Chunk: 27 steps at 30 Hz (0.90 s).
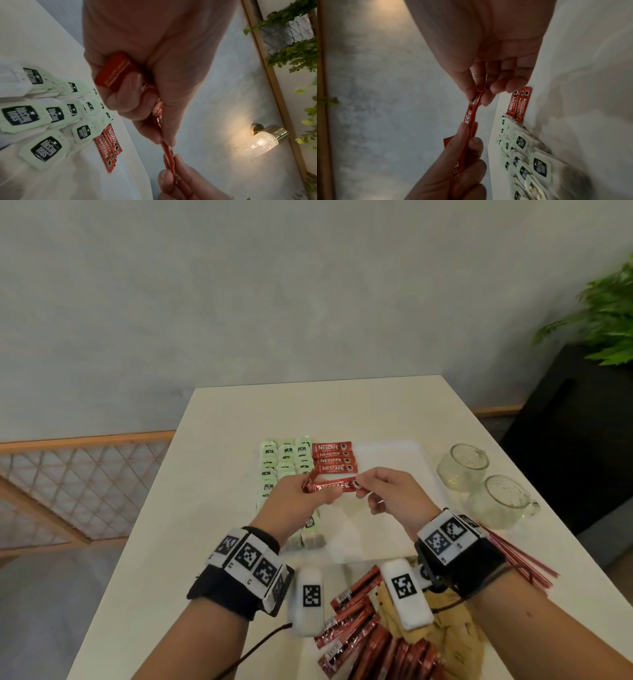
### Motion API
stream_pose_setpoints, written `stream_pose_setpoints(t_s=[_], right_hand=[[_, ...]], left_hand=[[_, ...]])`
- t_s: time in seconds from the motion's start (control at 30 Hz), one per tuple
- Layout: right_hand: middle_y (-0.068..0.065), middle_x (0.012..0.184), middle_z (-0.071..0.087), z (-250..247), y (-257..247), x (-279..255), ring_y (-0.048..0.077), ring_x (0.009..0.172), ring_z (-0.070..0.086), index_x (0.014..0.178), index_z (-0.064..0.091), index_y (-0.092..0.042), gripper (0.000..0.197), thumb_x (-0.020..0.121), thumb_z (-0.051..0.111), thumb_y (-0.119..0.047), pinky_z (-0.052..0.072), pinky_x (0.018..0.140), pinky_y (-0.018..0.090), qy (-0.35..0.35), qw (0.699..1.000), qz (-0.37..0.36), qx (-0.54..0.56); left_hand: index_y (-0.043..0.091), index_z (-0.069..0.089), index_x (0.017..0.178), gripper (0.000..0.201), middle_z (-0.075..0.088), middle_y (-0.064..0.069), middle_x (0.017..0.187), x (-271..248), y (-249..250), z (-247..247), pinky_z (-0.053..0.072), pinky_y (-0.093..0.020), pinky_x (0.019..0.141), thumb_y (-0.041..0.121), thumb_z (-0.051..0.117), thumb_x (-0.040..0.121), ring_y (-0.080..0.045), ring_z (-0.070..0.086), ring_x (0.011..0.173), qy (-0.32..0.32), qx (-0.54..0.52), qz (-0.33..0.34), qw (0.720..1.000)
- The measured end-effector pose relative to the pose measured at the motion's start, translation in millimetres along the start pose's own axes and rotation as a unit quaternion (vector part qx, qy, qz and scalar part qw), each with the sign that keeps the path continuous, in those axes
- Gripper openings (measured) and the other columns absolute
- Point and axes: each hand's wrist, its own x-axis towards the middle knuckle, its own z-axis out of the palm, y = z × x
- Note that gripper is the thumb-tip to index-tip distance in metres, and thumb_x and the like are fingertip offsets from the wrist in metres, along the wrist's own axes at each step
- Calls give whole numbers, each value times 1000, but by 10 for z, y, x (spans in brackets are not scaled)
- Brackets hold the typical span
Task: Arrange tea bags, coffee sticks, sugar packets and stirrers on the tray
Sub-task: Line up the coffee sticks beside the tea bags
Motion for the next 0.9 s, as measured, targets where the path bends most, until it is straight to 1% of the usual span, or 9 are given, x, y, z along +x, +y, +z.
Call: stream_pose_setpoints(t_s=[0.1,0.2,0.33,0.47,0.53,0.63,0.77,0.83,0.9], right_hand=[[3,71,64,-4,-10,-76,11,55,47,82,66,-8,14,94,59,-11,45,56,21,7,1000,-23,-3],[4,70,61,28,-51,-110,12,55,47,81,64,-8,14,94,59,-10,47,57,21,16,999,-31,23],[4,68,61,34,-96,-107,15,55,49,86,66,-5,8,89,65,-12,49,57,24,-15,999,0,44],[3,67,62,38,-65,-90,15,56,51,94,70,0,17,85,71,-14,50,59,24,-48,998,23,15],[4,68,64,51,-49,-91,15,58,52,95,72,0,20,84,73,-15,52,61,23,-56,998,20,9],[2,64,64,72,-46,-85,13,57,52,90,72,-5,10,83,72,-12,51,60,20,-39,999,-9,9],[1,63,63,87,-29,-44,11,54,50,87,70,-5,11,81,75,-14,48,56,18,-11,1000,-24,9],[3,64,65,63,12,-6,11,54,51,88,70,-1,19,78,78,-15,47,56,18,11,1000,-21,0],[4,67,68,29,48,33,11,55,52,93,68,5,23,79,77,-12,49,56,17,16,1000,-14,0]], left_hand=[[17,68,71,29,53,15,46,-41,12,-4,32,-18,42,41,69,88,-4,36,40,7,7,-5,1000],[18,63,71,28,48,18,39,-79,69,13,29,-14,38,37,65,92,0,34,34,3,-23,-4,1000],[18,65,68,28,55,15,47,-66,75,32,29,-16,40,35,69,89,-1,37,37,35,-19,11,999],[15,71,75,20,67,0,71,-83,39,77,31,-14,40,30,71,88,-1,40,39,29,-38,11,999],[16,71,76,19,68,1,71,-86,22,83,31,-13,40,31,72,86,0,41,40,27,-34,10,999],[14,69,74,24,65,3,66,-76,10,97,30,-15,39,33,69,89,-1,38,37,36,-54,8,998],[13,63,72,29,51,14,42,-75,-6,139,28,-14,38,32,62,95,-1,33,34,49,-114,-6,992],[13,64,73,29,54,13,47,-50,-47,143,29,-15,40,33,63,94,-1,34,38,59,-113,-4,992],[15,67,76,24,62,8,61,-4,-89,141,31,-17,43,32,65,93,-3,37,41,68,-112,-7,991]])
